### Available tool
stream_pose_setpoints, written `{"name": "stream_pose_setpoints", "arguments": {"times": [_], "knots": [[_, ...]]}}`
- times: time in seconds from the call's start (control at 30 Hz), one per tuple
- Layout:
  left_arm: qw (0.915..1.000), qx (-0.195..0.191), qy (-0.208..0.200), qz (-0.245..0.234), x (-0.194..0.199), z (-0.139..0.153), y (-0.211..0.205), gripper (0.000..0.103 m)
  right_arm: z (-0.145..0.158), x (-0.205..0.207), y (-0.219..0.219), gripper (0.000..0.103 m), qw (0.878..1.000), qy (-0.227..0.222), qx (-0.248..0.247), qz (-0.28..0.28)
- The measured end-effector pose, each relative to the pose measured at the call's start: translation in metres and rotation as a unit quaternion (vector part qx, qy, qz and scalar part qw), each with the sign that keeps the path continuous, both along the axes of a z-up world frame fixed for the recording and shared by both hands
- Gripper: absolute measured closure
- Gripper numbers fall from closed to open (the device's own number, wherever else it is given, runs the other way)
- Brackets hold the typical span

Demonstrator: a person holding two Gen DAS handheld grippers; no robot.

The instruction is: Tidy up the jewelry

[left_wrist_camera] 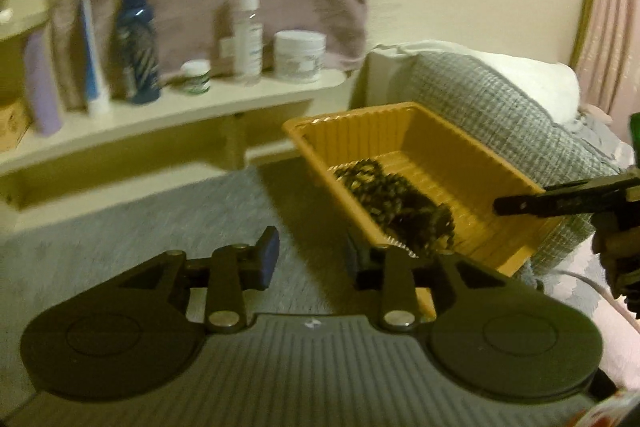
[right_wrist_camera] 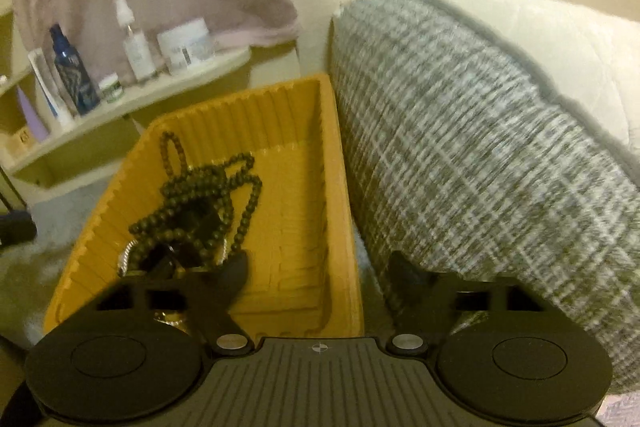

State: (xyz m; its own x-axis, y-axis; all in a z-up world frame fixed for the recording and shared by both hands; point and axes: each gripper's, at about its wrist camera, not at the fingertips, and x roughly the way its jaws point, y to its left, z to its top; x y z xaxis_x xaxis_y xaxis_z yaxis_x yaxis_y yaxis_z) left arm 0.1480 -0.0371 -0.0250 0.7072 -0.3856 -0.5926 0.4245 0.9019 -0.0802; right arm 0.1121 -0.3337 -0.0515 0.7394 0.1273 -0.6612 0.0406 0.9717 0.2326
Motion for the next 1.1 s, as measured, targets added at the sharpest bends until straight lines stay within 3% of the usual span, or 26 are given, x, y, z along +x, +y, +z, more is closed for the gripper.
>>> {"name": "stream_pose_setpoints", "arguments": {"times": [0.13,0.2,0.3,0.5,0.77,1.1], "knots": [[0.9989,0.002,0.022,0.04,-0.008,-0.006,0.005,0.061,0.017,-0.015,0.001,0.026,1.0,-0.015,-0.016,-0.013],[0.9977,0.009,0.033,0.059,-0.014,-0.009,0.005,0.04,0.03,-0.023,0.01,0.026,0.999,-0.025,-0.039,-0.015],[0.9948,0.017,0.042,0.091,-0.023,-0.011,0.005,0.021,0.044,-0.031,0.028,0.025,0.998,-0.025,-0.049,-0.008],[0.9871,0.029,0.06,0.146,-0.036,-0.006,0.009,0.003,0.051,-0.032,0.074,0.021,0.999,0.032,-0.025,0.033],[0.9809,0.034,0.072,0.178,-0.059,0.003,0.016,0.001,0.052,-0.045,0.12,0.019,0.994,0.065,-0.01,0.091],[0.9745,0.039,0.086,0.204,-0.09,0.013,0.026,0.001,0.05,-0.064,0.142,0.018,0.991,0.069,0.002,0.114]]}}
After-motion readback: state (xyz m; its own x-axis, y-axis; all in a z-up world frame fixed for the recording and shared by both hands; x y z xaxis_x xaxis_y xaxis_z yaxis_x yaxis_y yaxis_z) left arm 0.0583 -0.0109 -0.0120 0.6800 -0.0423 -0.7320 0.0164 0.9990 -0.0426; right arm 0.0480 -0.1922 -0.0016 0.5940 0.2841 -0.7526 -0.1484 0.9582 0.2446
